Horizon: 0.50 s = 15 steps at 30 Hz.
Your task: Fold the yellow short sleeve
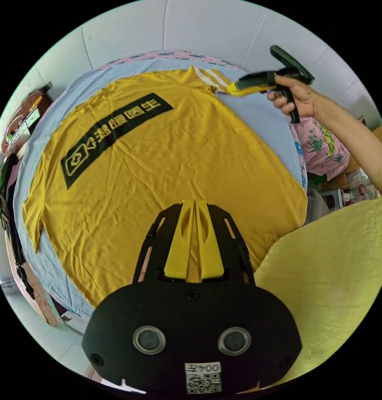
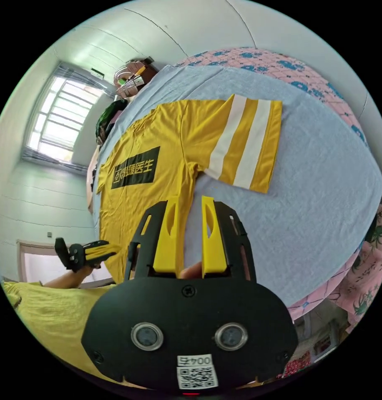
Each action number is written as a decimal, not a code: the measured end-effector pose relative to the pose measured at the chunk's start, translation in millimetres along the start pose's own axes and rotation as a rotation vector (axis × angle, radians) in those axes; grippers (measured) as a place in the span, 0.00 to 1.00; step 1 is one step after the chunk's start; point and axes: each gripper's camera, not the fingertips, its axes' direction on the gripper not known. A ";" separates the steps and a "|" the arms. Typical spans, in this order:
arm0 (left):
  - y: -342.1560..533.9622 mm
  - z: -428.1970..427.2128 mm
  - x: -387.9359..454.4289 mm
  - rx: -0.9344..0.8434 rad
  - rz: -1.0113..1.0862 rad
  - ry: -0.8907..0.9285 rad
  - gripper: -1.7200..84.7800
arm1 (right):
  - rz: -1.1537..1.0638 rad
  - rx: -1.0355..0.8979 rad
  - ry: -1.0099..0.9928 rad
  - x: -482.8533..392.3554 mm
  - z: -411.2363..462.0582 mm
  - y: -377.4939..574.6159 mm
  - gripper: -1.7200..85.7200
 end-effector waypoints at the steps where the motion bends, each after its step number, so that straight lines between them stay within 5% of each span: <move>1: 7.4 -8.6 -8.1 0.028 -0.026 -0.030 0.03 | 0.006 -0.024 -0.054 1.3 3.1 3.3 0.11; 7: 69.2 -20.4 -85.9 0.027 -0.303 -0.143 0.03 | 0.023 -0.128 -0.237 0.6 25.1 12.0 0.11; 15: 130.8 -1.1 -137.6 -0.070 -0.447 -0.221 0.03 | -0.019 -0.204 -0.214 -32.1 54.8 26.1 0.08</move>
